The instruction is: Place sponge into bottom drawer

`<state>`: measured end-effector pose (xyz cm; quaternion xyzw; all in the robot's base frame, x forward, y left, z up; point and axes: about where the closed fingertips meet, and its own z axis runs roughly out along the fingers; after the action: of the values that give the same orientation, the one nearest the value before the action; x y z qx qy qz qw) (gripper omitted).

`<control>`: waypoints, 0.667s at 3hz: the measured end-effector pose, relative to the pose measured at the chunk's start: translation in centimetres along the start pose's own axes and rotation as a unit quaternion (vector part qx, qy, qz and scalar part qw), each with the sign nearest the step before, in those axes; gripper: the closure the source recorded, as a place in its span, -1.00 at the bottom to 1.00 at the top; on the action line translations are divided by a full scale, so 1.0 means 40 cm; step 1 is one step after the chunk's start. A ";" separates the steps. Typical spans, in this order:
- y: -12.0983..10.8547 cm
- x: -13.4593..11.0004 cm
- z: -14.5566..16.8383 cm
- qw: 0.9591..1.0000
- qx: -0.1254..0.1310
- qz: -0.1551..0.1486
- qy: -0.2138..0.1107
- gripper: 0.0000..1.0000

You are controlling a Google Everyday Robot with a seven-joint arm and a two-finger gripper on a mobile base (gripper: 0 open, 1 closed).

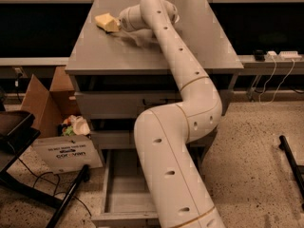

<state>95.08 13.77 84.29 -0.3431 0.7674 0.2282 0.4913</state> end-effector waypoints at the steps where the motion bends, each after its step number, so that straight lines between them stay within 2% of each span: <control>1: 0.000 0.000 0.000 1.000 0.000 0.000 0.000 0.93; 2: 0.001 0.001 0.001 1.000 -0.001 0.000 0.000 1.00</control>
Offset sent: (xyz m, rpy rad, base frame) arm 0.3207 -0.0212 0.1030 -0.0024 0.0133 0.0219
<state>95.05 13.81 84.26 -0.3436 0.7671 0.2290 0.4910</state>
